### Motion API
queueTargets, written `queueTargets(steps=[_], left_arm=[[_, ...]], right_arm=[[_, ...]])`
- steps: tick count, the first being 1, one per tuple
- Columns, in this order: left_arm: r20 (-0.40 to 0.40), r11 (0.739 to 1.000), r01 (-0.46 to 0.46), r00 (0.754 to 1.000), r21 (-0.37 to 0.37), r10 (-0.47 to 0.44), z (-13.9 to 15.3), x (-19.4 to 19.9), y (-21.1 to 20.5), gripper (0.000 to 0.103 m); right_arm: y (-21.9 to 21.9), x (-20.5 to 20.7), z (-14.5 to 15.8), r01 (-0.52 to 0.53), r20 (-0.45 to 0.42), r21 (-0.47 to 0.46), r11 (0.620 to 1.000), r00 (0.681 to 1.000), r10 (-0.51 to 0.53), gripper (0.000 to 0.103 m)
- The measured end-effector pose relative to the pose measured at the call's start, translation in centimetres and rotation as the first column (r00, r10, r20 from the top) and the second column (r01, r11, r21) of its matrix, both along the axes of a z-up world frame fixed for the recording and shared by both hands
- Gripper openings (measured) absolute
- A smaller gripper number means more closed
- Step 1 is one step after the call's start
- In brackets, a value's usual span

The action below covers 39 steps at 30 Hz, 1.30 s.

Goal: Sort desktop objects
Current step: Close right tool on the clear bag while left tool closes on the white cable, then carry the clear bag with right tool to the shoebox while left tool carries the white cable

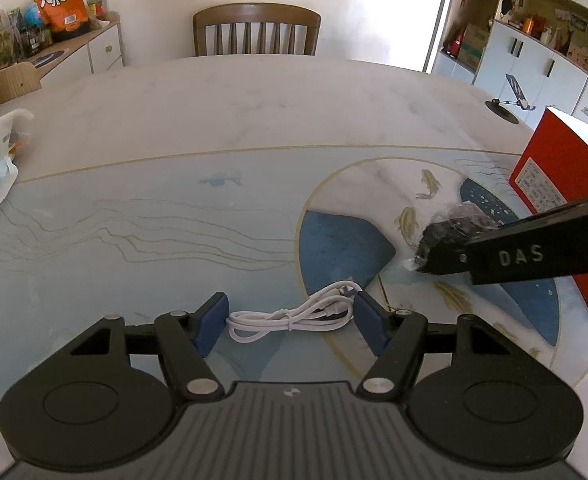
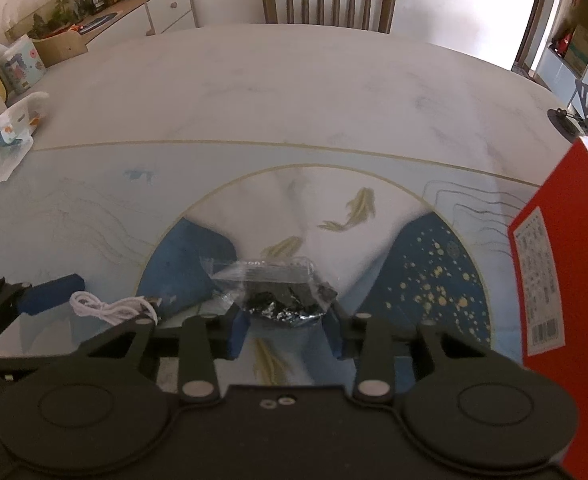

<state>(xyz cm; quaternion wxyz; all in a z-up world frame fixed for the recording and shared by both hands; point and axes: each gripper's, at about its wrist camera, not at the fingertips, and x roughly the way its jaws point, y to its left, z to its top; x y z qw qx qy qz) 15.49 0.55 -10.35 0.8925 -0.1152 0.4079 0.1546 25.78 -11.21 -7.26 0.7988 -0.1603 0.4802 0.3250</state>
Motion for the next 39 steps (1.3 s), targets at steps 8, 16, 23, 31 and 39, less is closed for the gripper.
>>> queueTargets(steps=[8,16,23,31,39], left_arm=[[0.024,1.000,0.016,1.000,-0.002,-0.016,1.5,-0.2,-0.6,0.068],[0.064,0.998,0.060,0.996,0.003,-0.060,3.8,-0.3,-2.2,0.068],[0.095,0.993,0.121,0.988,0.006,-0.121,6.2,-0.2,-4.4,0.068],[0.133,0.980,0.197,0.971,0.022,-0.198,8.5,0.2,-7.3,0.068],[0.175,0.965,0.260,0.949,0.040,-0.263,10.9,1.4,-10.3,0.068]], right_arm=[[-2.1,-0.9,1.4,0.013,-0.008,0.023,1.000,1.000,-0.013,0.037],[-5.0,-2.0,2.9,0.045,-0.018,0.042,0.998,0.999,-0.044,0.037],[-7.8,-2.9,4.9,0.077,-0.011,0.082,0.994,0.997,-0.076,0.037],[-11.6,-3.5,8.0,0.118,0.023,0.150,0.982,0.992,-0.123,0.037],[-15.0,-3.0,10.3,0.153,0.064,0.197,0.968,0.984,-0.168,0.037]])
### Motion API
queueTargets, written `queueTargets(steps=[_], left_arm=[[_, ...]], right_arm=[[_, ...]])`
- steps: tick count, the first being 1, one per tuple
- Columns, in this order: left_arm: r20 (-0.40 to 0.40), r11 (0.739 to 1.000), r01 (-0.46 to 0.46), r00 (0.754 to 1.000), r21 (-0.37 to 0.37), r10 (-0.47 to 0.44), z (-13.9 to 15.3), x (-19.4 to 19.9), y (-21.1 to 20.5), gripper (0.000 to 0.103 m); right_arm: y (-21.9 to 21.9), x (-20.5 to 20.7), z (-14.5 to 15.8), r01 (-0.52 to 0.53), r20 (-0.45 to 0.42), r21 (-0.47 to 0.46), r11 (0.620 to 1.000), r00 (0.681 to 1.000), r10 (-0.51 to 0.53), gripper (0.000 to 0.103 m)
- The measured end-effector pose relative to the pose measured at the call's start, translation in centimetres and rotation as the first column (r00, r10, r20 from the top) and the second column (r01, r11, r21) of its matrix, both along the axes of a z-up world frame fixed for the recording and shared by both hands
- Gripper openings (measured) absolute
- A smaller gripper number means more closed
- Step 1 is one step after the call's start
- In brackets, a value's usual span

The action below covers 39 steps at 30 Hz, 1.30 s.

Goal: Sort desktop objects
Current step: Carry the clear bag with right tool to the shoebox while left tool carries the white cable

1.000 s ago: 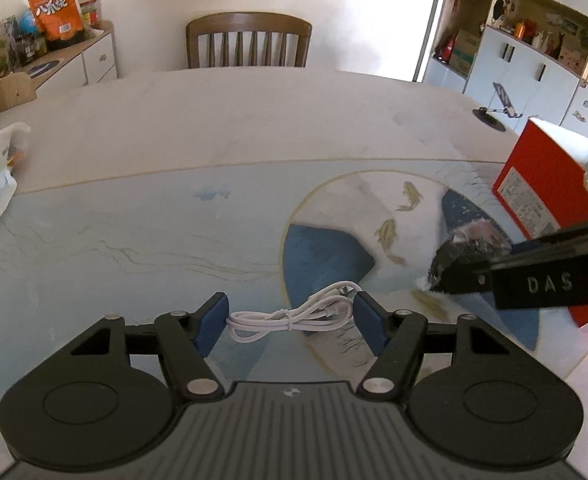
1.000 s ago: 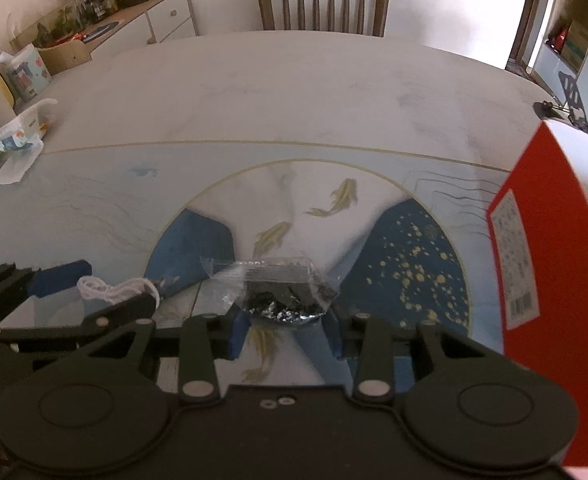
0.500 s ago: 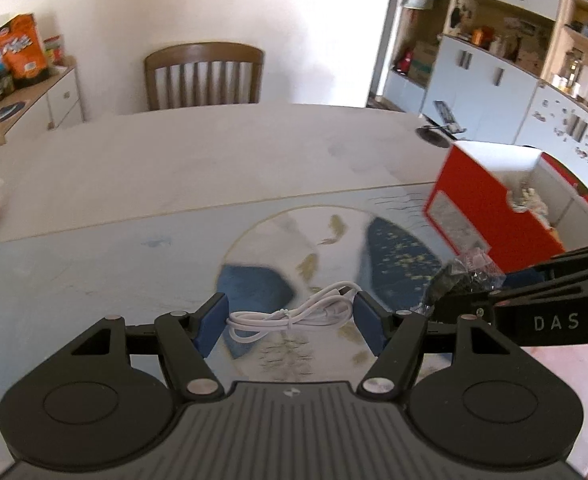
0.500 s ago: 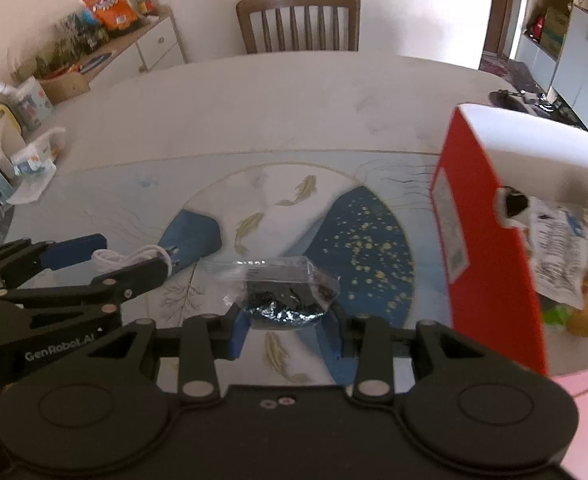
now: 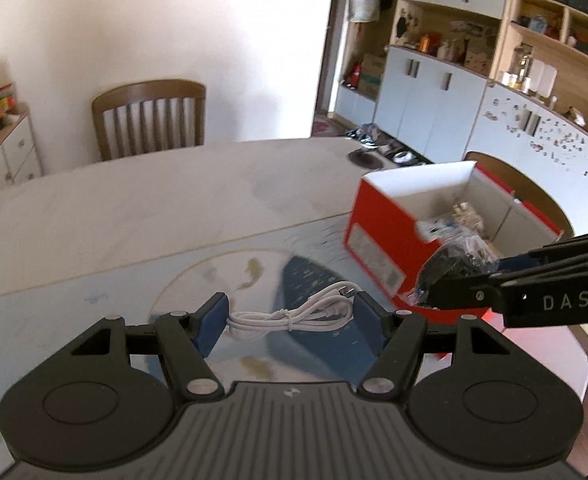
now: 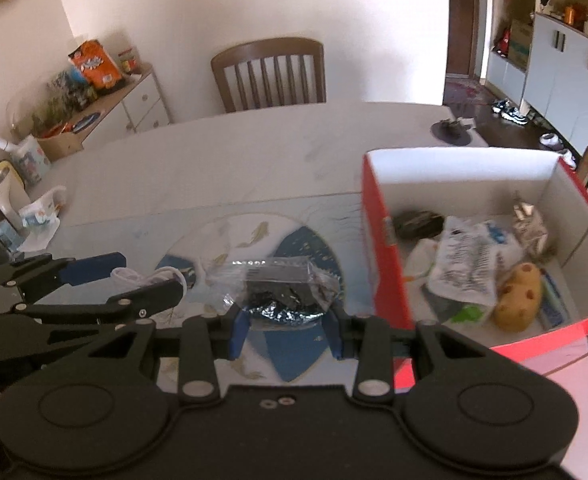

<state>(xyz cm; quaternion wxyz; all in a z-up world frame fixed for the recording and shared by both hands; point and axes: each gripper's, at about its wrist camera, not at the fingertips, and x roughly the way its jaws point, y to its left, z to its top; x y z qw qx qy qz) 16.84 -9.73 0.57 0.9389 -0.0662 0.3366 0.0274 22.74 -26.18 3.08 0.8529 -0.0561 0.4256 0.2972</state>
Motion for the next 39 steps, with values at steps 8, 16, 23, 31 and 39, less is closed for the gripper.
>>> queueTargets(steps=[8,16,23,31,39], left_arm=[[0.036,0.999,0.051,0.998,0.008,-0.052,1.8,2.0,-3.2,0.068],[0.050,0.996,0.085,0.995,0.015,-0.086,2.4,4.5,-6.5,0.068],[0.048,0.992,0.123,0.991,0.023,-0.124,2.5,6.6,-9.8,0.068],[0.035,0.981,0.194,0.980,0.013,-0.195,1.9,9.2,-12.8,0.068],[0.011,0.971,0.239,0.971,0.029,-0.240,1.4,12.0,-15.5,0.068]], right_arm=[[-3.2,0.7,1.4,0.026,0.033,0.020,0.999,0.999,-0.027,0.037],[-6.9,2.3,1.8,0.063,0.050,0.031,0.998,0.997,-0.064,0.037],[-10.0,4.0,1.9,0.079,0.059,0.023,0.997,0.995,-0.080,0.038],[-13.5,6.0,1.5,0.091,0.054,0.011,0.996,0.994,-0.092,0.037],[-16.5,8.6,0.8,0.111,0.061,-0.037,0.993,0.992,-0.109,0.037]])
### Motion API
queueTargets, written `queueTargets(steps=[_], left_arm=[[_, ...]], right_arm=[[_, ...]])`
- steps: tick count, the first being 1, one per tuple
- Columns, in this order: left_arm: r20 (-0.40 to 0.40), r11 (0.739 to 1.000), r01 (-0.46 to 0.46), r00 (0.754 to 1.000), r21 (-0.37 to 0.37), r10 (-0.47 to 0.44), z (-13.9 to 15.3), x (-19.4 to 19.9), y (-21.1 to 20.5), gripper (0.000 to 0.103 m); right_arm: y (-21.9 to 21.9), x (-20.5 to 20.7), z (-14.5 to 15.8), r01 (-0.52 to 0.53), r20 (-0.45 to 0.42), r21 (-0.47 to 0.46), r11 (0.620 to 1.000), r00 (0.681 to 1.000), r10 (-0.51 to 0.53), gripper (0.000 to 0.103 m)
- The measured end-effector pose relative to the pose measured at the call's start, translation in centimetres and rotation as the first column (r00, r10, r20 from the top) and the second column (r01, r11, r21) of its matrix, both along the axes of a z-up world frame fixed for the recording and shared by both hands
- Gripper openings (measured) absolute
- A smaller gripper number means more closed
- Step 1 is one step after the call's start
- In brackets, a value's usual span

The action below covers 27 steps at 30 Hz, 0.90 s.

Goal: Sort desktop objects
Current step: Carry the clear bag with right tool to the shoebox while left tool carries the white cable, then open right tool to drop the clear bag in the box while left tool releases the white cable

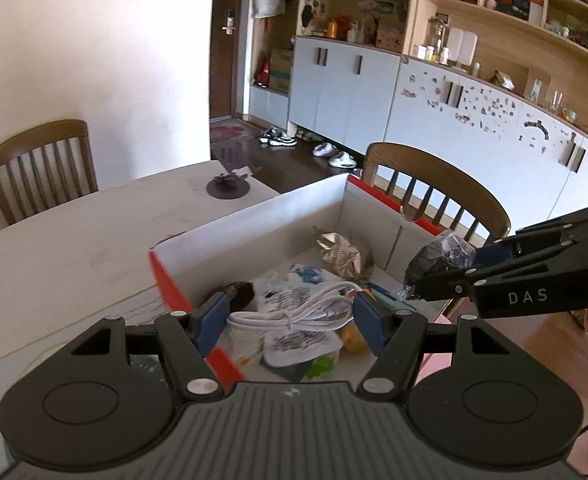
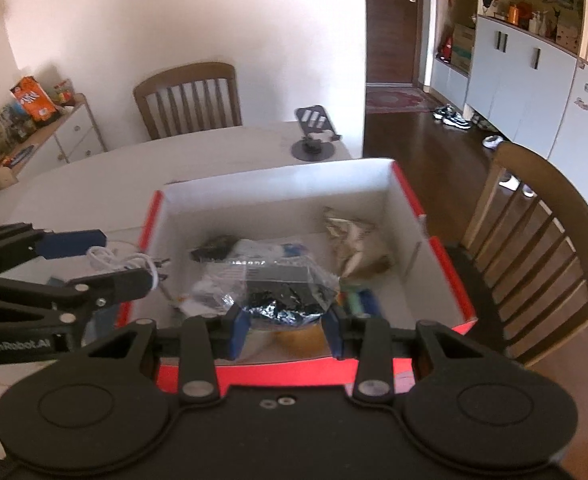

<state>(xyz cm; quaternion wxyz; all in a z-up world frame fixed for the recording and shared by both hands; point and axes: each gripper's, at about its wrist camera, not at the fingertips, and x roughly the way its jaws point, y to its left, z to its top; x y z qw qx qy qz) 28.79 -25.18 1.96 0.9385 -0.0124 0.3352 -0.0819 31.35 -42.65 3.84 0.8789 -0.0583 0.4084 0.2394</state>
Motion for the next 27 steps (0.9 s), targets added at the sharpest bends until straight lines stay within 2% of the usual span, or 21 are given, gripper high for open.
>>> queueTargets(steps=[4,15,20,27], left_arm=[[-0.021,1.000,0.018,1.000,0.007,-0.017,-0.4,1.4,-1.0,0.068],[-0.077,0.996,0.074,0.995,0.042,-0.071,-1.8,4.9,-2.6,0.068],[-0.094,0.994,0.088,0.992,0.070,-0.081,-2.4,6.5,-2.8,0.068],[-0.120,0.991,0.087,0.990,0.102,-0.075,-3.5,8.2,-3.0,0.068]], right_arm=[[-1.1,1.2,-0.5,0.005,-0.007,-0.031,1.000,1.000,-0.005,0.037],[-2.0,4.9,-3.0,-0.060,-0.041,-0.160,0.985,0.998,0.055,0.037],[-1.3,6.2,-4.4,-0.155,-0.072,-0.235,0.959,0.987,0.142,0.037],[-0.6,8.1,-5.8,-0.199,-0.124,-0.272,0.942,0.977,0.171,0.037]])
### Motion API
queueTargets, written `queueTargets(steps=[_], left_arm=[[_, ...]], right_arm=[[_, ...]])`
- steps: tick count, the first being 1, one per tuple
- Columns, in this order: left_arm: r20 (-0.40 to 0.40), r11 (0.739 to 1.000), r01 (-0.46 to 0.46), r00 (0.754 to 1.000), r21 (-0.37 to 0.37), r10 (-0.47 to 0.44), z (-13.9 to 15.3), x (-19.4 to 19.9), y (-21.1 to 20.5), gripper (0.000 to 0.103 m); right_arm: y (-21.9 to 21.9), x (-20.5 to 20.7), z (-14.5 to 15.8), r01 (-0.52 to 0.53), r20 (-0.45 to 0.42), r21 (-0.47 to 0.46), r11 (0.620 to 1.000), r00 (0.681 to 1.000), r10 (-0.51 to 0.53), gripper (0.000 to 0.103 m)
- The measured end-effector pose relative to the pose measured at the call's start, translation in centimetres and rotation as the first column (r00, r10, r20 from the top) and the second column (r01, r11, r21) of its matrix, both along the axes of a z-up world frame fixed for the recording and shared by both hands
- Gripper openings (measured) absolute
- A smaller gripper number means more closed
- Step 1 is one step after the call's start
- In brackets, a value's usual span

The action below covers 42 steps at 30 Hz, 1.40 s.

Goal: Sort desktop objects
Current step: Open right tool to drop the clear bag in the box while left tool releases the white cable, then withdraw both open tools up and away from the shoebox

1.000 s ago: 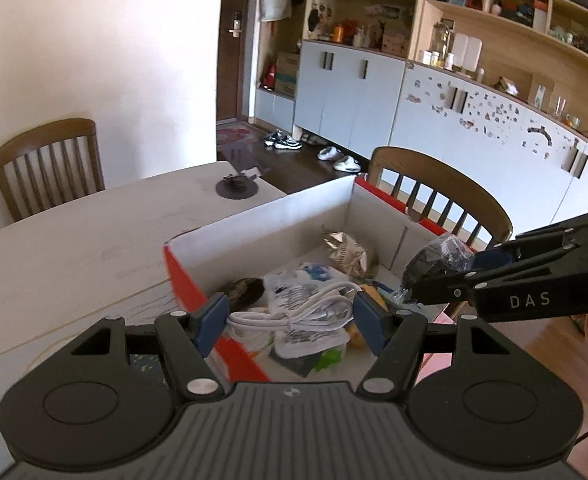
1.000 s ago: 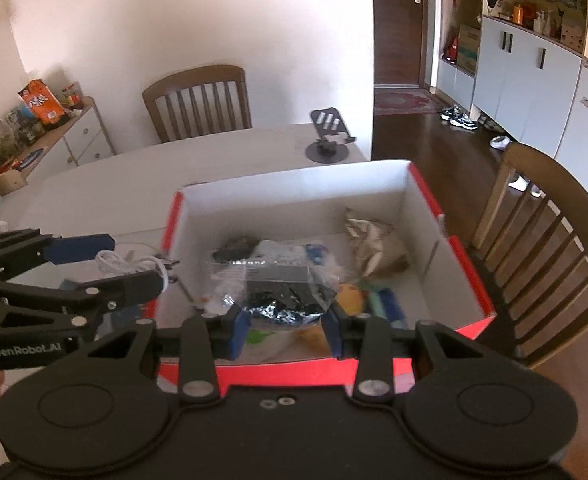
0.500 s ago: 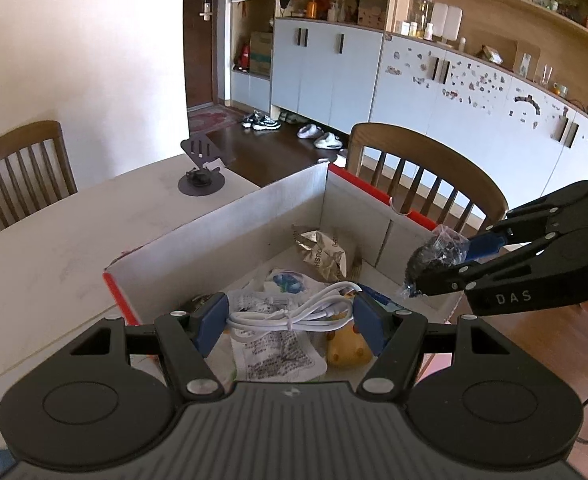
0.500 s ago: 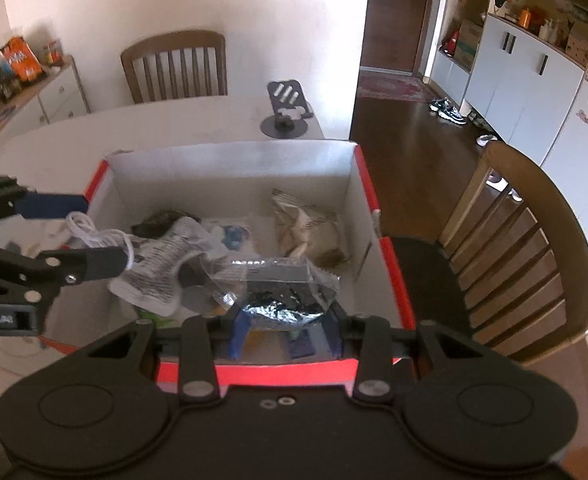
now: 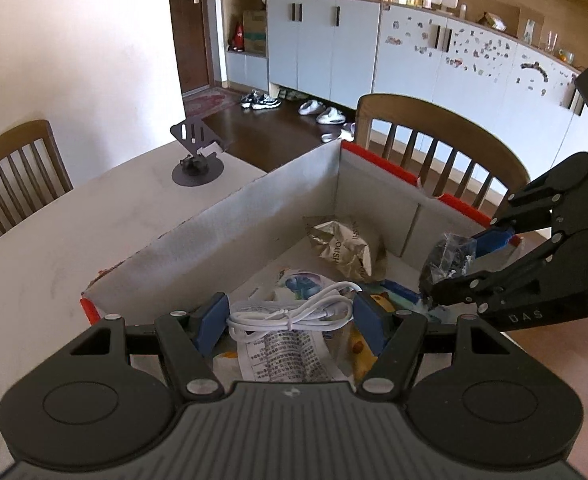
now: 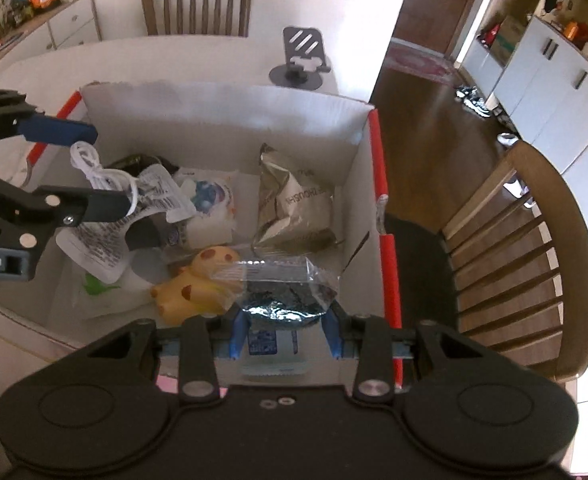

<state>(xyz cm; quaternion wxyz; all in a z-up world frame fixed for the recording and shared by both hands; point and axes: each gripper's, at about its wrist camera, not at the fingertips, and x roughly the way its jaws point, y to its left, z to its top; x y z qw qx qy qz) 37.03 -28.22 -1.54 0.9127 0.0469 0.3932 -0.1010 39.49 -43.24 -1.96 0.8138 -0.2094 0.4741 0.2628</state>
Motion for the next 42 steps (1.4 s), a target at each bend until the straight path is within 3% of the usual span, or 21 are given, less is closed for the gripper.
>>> queueTargets(steps=[9,18,22,26,31,34,42], left_arm=[[-0.049,1.000,-0.026,0.998,0.006,0.027,-1.1,1.4,0.3,0.068],[-0.092,0.999,-0.040,0.995,0.004,0.040,-2.0,2.6,1.0,0.068],[-0.105,0.999,-0.038,0.994,0.004,0.038,-2.5,2.8,1.1,0.068],[-0.117,0.999,-0.037,0.992,-0.004,0.036,-2.6,2.8,1.2,0.069],[-0.131,0.999,-0.042,0.991,-0.024,0.039,-2.5,2.7,1.4,0.069],[-0.124,0.999,-0.039,0.992,-0.020,0.037,-2.3,2.4,1.2,0.075],[-0.107,0.999,-0.033,0.994,-0.028,0.029,-1.3,1.6,1.0,0.075]], right_arm=[[1.9,1.4,-1.7,-0.065,-0.072,-0.093,0.994,0.996,0.058,0.038],[2.1,1.8,-2.7,-0.072,-0.088,-0.082,0.994,0.994,0.065,0.041],[2.0,1.6,-2.3,-0.071,-0.081,-0.073,0.995,0.995,0.065,0.047],[1.7,1.3,-1.6,-0.058,-0.061,-0.039,0.998,0.997,0.055,0.064],[1.3,0.5,-0.6,-0.051,-0.044,0.011,0.999,0.998,0.051,0.067],[1.1,0.1,-0.4,-0.046,-0.032,0.022,0.999,0.998,0.047,0.073],[-0.3,-1.0,0.6,0.004,0.023,0.105,0.995,1.000,-0.007,0.080]])
